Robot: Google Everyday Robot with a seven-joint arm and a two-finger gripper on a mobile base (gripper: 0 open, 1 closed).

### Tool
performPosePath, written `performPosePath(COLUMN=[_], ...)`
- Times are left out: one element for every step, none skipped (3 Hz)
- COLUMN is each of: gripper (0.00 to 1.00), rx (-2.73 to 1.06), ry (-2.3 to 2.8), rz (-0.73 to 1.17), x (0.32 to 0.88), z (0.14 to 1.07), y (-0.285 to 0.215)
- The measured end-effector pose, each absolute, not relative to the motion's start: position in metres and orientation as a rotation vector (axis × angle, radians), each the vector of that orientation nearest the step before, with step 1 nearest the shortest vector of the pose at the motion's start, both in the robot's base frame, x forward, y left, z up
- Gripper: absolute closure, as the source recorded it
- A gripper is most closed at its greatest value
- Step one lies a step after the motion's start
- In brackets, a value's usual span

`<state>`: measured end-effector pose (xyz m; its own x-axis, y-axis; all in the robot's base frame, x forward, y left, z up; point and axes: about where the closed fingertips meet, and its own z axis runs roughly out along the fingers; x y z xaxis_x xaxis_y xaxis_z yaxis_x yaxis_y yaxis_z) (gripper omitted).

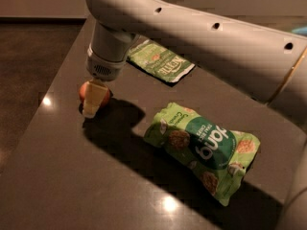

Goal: Pick apple

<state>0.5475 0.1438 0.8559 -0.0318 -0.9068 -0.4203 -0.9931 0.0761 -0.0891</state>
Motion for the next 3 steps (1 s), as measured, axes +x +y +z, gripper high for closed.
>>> performPosePath(gripper=[0.41,0.64,0.87], rx=[-1.892,-1.895,-1.914], ry=[1.994,1.982,1.931], rz=[0.339,0.342,0.336], x=[0.547,0.545,0.538], z=[0.853,0.859,0.883], y=[0.147,0.147,0.154])
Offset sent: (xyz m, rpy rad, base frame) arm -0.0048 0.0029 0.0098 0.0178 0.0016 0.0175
